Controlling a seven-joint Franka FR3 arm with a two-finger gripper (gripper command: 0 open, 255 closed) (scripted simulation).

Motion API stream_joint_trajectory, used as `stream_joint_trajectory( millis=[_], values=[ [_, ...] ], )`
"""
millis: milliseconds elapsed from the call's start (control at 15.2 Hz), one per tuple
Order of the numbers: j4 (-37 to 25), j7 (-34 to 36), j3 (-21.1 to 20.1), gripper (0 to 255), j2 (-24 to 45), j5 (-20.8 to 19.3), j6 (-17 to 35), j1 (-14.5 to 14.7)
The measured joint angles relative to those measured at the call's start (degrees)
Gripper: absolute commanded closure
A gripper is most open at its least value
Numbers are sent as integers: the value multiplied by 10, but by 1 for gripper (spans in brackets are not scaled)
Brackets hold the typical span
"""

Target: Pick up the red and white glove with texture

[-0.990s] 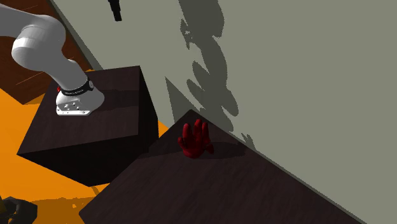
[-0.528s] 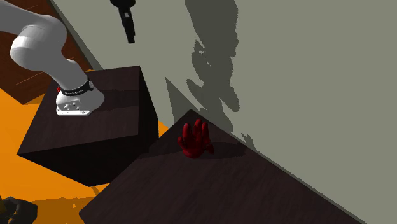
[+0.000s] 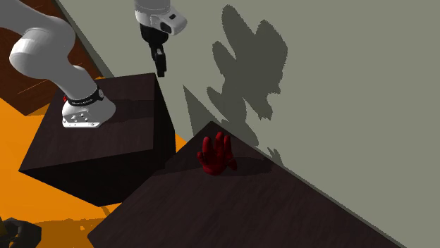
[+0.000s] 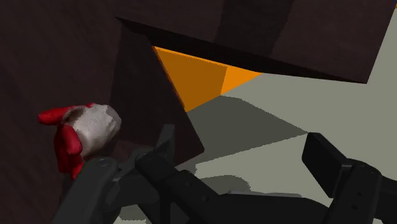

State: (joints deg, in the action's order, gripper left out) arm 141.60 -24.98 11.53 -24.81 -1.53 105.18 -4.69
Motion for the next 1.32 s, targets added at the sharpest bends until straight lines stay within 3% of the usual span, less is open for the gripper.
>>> stream_joint_trajectory(
  millis=[660, 1320],
  values=[
    [-75, -110, 72, 0, 210, 12, 105, -28],
    [-219, -224, 94, 0, 443, 79, 155, -82]
  ],
)
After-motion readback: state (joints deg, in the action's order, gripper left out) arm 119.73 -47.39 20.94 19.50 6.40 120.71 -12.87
